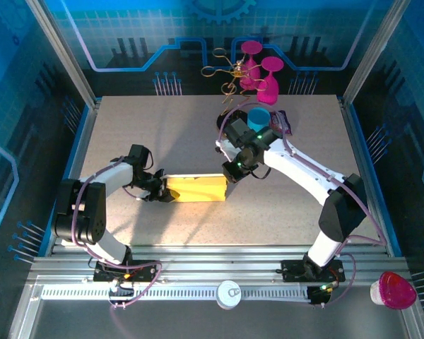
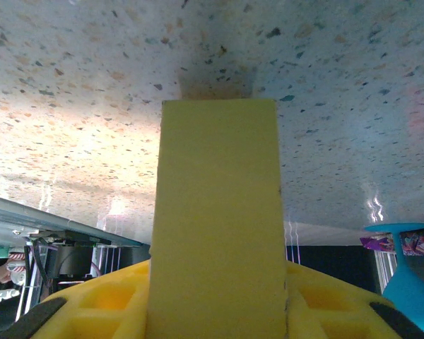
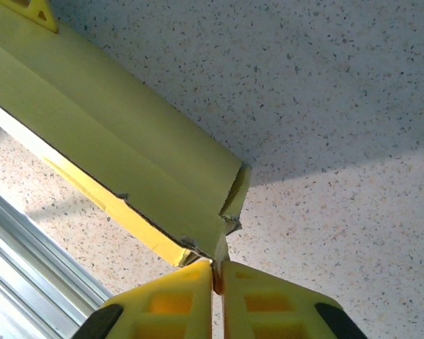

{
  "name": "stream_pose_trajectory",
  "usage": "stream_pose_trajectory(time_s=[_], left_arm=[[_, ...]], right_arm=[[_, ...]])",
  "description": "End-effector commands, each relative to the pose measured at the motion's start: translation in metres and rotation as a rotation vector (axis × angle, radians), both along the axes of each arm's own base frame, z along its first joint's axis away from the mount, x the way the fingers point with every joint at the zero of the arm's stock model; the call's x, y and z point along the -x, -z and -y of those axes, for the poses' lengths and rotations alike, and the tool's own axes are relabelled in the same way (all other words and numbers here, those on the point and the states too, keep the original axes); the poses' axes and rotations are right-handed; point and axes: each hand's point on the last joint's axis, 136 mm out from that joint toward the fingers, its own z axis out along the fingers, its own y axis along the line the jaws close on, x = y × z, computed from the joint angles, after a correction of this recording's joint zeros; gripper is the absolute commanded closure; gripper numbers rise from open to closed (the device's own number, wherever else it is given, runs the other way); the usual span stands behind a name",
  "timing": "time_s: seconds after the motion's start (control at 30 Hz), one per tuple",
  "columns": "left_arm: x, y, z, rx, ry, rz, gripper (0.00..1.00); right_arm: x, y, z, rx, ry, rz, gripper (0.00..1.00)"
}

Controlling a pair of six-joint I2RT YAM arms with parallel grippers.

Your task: Fold the paper box

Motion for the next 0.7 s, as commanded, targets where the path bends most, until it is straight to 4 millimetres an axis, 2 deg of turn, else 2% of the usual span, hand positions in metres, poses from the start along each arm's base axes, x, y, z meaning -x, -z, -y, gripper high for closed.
stream_pose_trajectory(time_s=[0.0, 0.07, 0.2, 0.47, 0.67], left_arm=[[-0.0001, 0.0033, -0.0046, -0.017, -0.007, -0.017, 0.83], [-0.0003, 0.0032, -0.0047, -0.017, -0.007, -0.016, 0.83], [-0.0007, 0.0031, -0.0045, -0.016, -0.007, -0.015, 0.82], [-0.0006, 0.0027, -0.0044, -0.015, -0.007, -0.013, 0.83], [-0.0006, 0.0032, -0.0047, -0.015, -0.008, -0.012, 0.83]], right_arm=[[0.0027, -0.0051, -0.0027, 0.012, 0.003, -0.005, 0.82], [0.0024, -0.0068, -0.0028, 0.012, 0.004, -0.001, 0.79], [0.0022, -0.0081, -0.0035, 0.010, 0.004, -0.004, 0.80], [0.0031, -0.0067, -0.0073, 0.005, 0.004, -0.011, 0.88], [0.0038, -0.0038, -0.0081, 0.008, 0.008, -0.022, 0.89]])
